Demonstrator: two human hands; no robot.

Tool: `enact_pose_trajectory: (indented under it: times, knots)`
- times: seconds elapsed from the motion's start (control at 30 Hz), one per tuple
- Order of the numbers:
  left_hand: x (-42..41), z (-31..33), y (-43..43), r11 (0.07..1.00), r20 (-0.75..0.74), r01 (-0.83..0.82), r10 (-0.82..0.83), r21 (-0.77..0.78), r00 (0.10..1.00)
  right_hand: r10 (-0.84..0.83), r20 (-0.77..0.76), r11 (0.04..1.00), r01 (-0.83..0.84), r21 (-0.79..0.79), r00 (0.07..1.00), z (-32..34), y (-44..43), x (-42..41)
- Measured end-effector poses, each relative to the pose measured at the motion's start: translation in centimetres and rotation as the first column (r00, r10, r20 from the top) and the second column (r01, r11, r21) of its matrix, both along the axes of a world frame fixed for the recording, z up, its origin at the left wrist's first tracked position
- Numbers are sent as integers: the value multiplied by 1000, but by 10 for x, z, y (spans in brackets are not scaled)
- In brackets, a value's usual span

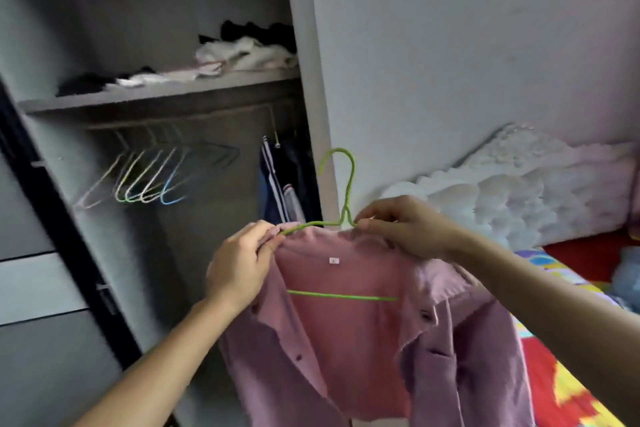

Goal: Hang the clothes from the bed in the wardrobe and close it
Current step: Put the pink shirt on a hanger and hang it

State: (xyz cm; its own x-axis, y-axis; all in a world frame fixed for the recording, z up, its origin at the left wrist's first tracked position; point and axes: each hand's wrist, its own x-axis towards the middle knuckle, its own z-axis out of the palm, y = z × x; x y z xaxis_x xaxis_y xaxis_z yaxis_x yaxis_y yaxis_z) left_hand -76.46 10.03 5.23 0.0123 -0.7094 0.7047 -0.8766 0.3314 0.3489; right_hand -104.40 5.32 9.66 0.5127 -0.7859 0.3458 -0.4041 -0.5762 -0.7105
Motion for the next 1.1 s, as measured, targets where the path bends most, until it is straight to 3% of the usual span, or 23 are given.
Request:
enact_pose_trajectory:
  times: [0.1,0.17,0.3,0.43,0.6,0.87,1.1]
  knots:
    - [50,-4,23,999,-20,29,-29,32,999,147,-167,987,-133,91,975,14,16,60]
    - [84,-6,33,997,-5,3,-3,77,1000,203,-196,973,-176,148,959,13,22,98]
    - [149,-10,47,972,29,-184,182,148,983,41,-172,983,-9,184,984,0,7,156]
    - [200,-25,48,919,17,-272,279,285,960,-141,-105,925,169,341,984,1,-26,200]
    - [238,-39,20,886,70,-323,319,333,945,-192,28,856,154,493,981,10,-79,254]
    - [297,-21,-98,863,200,-374,322,340,925,-209,78,877,151,456,975,29,-196,340]
    - [353,8,-206,881,151,-360,329,308,932,-255,122,901,190,390,959,51,-318,403]
